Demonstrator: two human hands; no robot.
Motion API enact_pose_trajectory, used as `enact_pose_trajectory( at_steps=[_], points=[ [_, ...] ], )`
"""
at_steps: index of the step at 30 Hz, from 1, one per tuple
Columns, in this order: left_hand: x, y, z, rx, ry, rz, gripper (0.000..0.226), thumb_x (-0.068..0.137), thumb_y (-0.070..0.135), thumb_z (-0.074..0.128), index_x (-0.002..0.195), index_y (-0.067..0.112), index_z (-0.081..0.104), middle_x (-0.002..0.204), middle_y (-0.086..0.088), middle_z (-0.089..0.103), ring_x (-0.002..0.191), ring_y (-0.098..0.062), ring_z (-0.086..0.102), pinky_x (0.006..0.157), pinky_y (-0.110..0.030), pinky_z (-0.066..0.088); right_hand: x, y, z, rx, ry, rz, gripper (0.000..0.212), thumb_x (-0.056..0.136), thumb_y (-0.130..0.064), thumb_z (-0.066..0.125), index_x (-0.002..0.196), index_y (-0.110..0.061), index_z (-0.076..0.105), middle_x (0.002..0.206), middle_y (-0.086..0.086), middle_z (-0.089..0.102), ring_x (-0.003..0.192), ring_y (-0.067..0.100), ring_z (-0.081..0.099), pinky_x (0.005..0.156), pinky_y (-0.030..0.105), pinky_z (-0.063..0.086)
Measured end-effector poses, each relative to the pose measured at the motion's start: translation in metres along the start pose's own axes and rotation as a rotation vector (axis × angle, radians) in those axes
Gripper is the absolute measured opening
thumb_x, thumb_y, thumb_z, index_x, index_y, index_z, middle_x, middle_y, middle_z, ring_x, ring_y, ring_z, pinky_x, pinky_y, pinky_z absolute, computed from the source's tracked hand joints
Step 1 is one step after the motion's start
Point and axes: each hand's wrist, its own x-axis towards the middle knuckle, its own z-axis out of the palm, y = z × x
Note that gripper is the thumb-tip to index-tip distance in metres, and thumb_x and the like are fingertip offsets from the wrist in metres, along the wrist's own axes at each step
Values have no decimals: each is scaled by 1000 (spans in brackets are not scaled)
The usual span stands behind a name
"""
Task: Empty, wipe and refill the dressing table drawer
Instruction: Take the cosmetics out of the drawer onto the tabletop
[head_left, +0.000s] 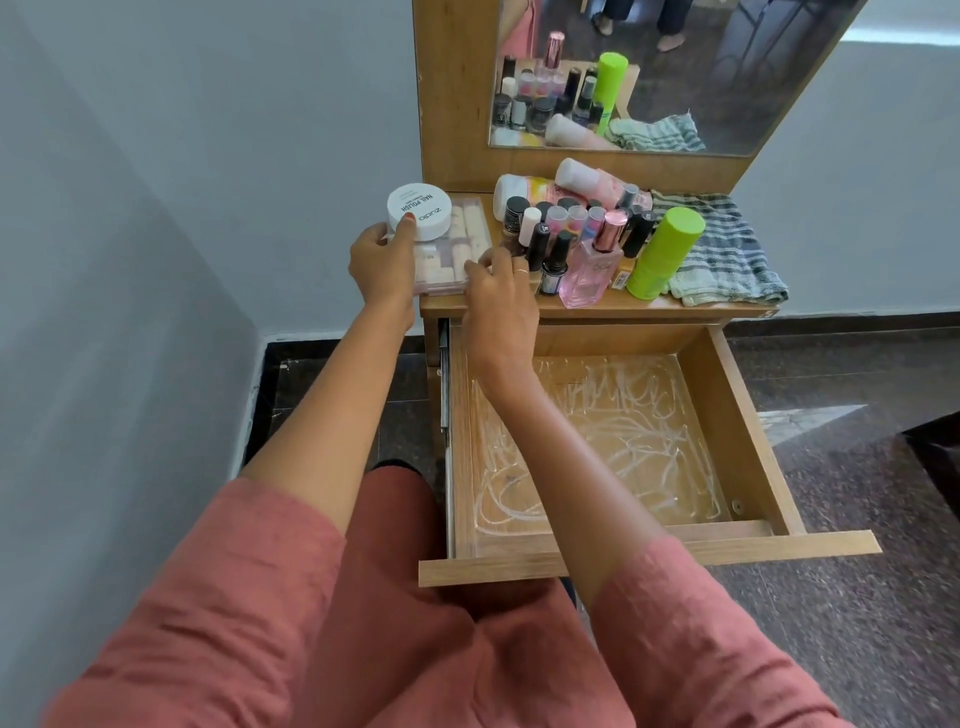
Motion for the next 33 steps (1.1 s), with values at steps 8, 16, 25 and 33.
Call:
enact_pose_trajectory(
  at_steps=[8, 16, 25, 33],
  points=[
    [10, 5, 10, 22, -30, 13, 28, 89, 25, 56, 112, 9, 60, 115, -6, 62, 91, -13, 59, 76, -28, 56, 12, 2, 0, -62, -86, 6, 30, 86, 4, 51, 115, -1, 55, 127, 14, 48, 119, 28, 42, 81, 30, 49],
    [11, 7, 12, 51, -51, 25, 29, 90, 25, 54, 114, 9, 58, 113, -3, 60, 90, -11, 55, 68, -20, 51, 8, -3, -1, -85, -139, 11, 41, 87, 6, 49, 127, 2, 43, 134, 17, 40, 123, 30, 38, 86, 33, 49],
    [-4, 4, 4, -15, 30, 74, 24, 90, 8, 44, 69, 16, 54, 74, 6, 54, 69, -7, 51, 63, -21, 43, -17, -2, -1, 143, -108, 34, 45, 85, 11, 46, 129, 1, 43, 140, 16, 37, 128, 31, 39, 90, 37, 49],
    [-46, 1, -8, -35, 59, 193, 28, 90, 6, 43, 112, 6, 61, 116, -6, 62, 107, -15, 57, 93, -24, 49, -44, 11, -11, 340, 43, 114, 27, 88, 4, 44, 112, 2, 58, 120, 14, 56, 107, 30, 54, 79, 36, 48]
  ],
)
